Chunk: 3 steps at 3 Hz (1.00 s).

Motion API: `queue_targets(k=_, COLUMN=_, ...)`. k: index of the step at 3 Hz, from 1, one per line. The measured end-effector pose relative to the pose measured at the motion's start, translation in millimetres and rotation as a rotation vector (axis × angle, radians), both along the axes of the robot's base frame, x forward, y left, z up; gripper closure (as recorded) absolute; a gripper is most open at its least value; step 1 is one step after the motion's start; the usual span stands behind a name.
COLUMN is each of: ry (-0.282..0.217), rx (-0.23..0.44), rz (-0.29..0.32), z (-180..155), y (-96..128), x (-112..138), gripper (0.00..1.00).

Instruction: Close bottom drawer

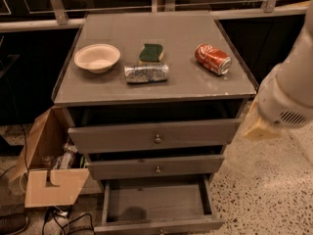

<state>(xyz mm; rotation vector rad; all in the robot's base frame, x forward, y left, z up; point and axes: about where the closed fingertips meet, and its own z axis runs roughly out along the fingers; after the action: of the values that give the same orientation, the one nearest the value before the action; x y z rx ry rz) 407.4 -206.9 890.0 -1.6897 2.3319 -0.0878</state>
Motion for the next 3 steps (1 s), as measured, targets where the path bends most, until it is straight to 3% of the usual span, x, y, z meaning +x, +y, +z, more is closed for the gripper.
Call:
queue_targets(k=1, ry=0.115, rx=0.009, rz=-0.055, z=-74, y=8, x=-26, gripper=1.0)
queue_targets(k=2, ry=0.15, rx=-0.003, rz=-0.057, z=-89, y=6, x=-38, gripper=1.0)
queue_targets(k=3, ry=0.15, rx=-0.003, rz=-0.057, z=-89, y=6, x=-38, gripper=1.0)
